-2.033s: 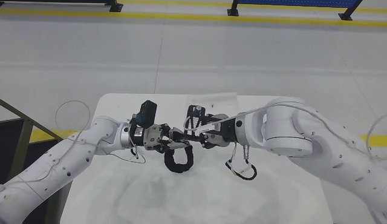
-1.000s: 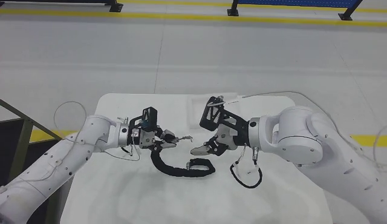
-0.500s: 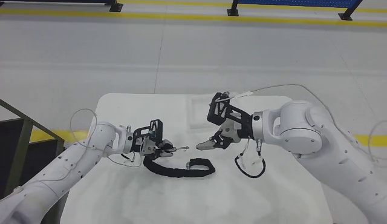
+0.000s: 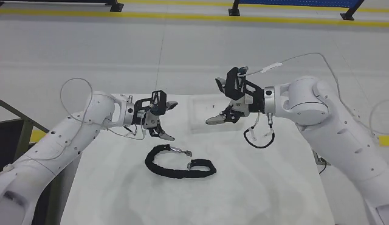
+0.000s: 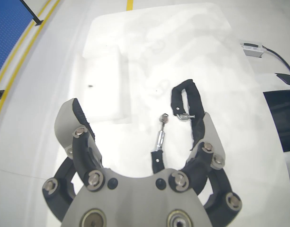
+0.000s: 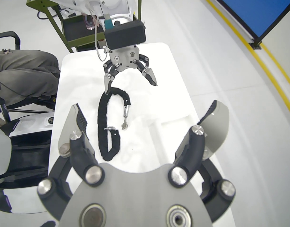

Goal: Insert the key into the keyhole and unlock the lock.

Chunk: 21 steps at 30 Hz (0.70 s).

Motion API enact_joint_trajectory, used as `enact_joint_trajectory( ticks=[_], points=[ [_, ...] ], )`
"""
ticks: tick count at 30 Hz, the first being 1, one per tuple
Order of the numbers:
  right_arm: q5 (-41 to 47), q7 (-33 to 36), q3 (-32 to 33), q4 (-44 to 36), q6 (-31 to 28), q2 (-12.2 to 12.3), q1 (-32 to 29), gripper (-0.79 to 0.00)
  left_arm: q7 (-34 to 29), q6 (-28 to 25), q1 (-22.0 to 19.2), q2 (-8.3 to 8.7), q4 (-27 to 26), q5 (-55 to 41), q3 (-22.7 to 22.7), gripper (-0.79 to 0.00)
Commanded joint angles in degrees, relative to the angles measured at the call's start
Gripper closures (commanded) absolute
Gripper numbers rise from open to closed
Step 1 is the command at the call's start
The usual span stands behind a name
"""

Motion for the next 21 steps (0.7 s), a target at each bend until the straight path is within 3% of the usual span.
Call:
enact_joint_trajectory(
  ticks=[1, 5, 11, 21],
  points=[
    [0.53, -0.91, -0.27, 2.69, -2.25, -0.44, 1.81, -0.785, 1.13, 0.00, -3.58, 0.06, 0.34, -2.89, 1.84, -0.785],
    [1.17, 0.12, -1.39, 6.69, -4.24, -1.40, 6.06, -0.785, 1.92, 0.00, -10.69, -0.37, 1.82, -8.94, 6.13, -0.785],
    [5.31, 2.41, -3.86, 10.99, -5.53, -3.01, 11.92, -0.785, -3.55, 0.00, -16.14, -1.83, 2.44, -17.86, 6.13, -0.785],
    [11.67, 9.19, -5.72, 15.01, -0.98, -4.42, 18.46, -0.785, -26.34, 0.00, -21.42, -2.50, 3.56, -39.83, 6.13, -0.785]
  ],
)
